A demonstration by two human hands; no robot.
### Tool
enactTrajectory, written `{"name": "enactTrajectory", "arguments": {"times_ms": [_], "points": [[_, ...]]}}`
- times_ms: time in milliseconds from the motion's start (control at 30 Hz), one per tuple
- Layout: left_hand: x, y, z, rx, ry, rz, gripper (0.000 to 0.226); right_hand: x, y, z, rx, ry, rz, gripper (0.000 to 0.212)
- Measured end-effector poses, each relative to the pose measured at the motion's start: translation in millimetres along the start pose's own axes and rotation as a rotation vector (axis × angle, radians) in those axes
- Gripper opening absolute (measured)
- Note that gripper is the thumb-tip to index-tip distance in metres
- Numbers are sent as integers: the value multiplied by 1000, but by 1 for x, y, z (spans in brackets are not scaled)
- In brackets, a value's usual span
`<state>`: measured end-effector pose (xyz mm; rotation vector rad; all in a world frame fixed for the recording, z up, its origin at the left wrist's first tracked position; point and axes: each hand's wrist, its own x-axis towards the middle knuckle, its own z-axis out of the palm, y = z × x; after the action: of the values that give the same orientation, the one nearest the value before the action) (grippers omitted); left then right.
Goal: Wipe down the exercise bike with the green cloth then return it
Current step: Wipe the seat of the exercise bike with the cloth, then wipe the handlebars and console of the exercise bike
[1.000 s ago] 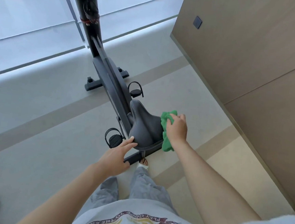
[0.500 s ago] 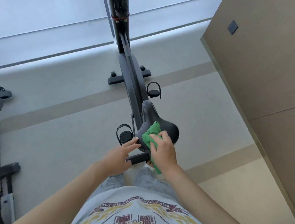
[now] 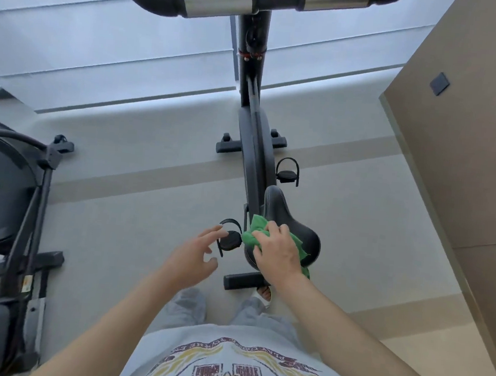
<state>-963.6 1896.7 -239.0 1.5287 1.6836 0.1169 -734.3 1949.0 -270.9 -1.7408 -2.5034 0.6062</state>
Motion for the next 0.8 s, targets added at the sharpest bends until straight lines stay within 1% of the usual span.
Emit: {"name": "enactTrajectory", "arguments": {"times_ms": [100,200,267,333,467,600,700,800], "points": [[9,-2,-20,-21,31,37,65,-11,4,2,60,6,1,25],[17,-2,-43,-53,72,94,61,-5,1,-4,122,-26,56,28],[20,-3,-61,-89,97,146,59,8,-8,-11,171,-34,110,31],[19,-8,-81,-114,117,201,58,22,-27,-21,253,0,134,34],[7,-32,-127,-145,144,291,63,45,-98,-44,428,101,131,36],[-11,-71,-179,-210,197,368,66,64,-188,-68,631,114,106,39],[-24,-101,-222,-244,259,447,61,77,-249,-77,690,117,93,33],[-34,-126,-262,-255,373,512,55,92,-299,-83,723,153,65,25]]}}
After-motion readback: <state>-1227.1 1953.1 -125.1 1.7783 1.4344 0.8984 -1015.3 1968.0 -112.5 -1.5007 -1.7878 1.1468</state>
